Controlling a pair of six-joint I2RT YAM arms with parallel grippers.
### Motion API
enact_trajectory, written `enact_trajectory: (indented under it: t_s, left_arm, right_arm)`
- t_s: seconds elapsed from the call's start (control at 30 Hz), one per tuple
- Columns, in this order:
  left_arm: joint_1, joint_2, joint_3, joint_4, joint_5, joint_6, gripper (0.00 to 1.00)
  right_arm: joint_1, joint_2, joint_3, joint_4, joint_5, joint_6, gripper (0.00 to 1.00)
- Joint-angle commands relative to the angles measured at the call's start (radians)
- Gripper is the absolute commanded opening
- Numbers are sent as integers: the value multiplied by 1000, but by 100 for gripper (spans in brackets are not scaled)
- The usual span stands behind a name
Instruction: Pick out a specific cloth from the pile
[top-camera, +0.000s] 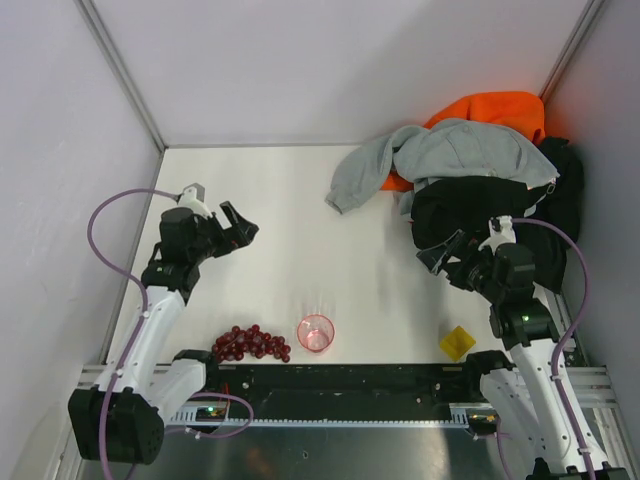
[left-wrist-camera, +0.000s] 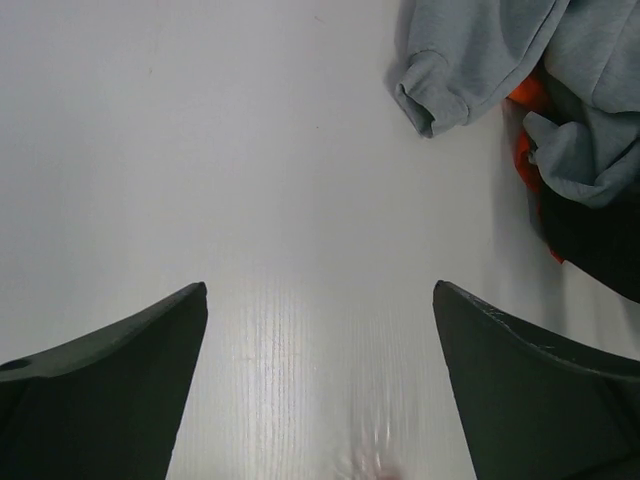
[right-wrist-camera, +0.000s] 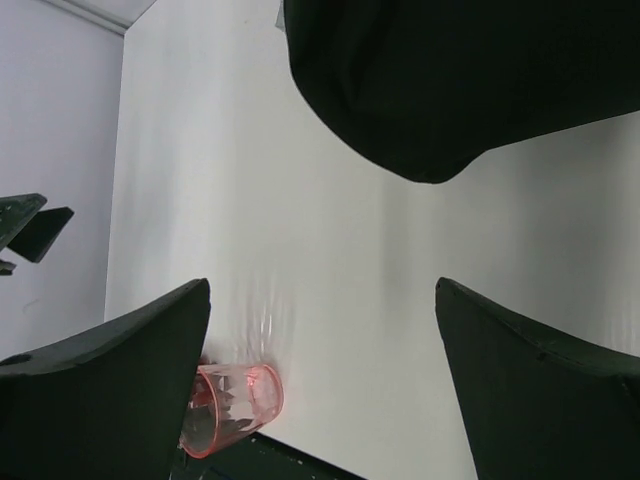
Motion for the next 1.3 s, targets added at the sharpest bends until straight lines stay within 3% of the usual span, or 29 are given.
enact_trajectory:
  t_s: [0.0, 0.23, 0.43, 0.63, 0.8, 0.93, 1.1, 1.27]
  left_arm:
    - [8, -58, 29, 2, -17, 13, 100]
    - [10, -70, 24, 2, -18, 10, 100]
    - [12, -47, 36, 2, 55, 17, 100]
    - [14, 24, 67, -8, 179, 85, 100]
    - [15, 82, 105, -86, 166, 135, 100]
    - [13, 136, 152, -181, 110, 179, 100]
    - [-6, 163, 179, -262, -62, 235, 100]
    - [-72, 157, 182, -287, -250, 286, 100]
  right_arm:
    - [6, 0, 53, 32, 42, 12, 99]
    - [3, -36, 65, 48, 54, -14, 99]
    - [-90, -39, 65, 97, -208, -91, 98]
    - [-115, -3, 65, 56, -204, -72, 99]
    - [-91, 47, 65, -13, -125, -75, 99]
    - [5, 100, 65, -80, 48, -67, 99]
    - [84, 178, 71, -176, 250, -48, 99]
    - [91, 174, 71, -206, 331, -13, 99]
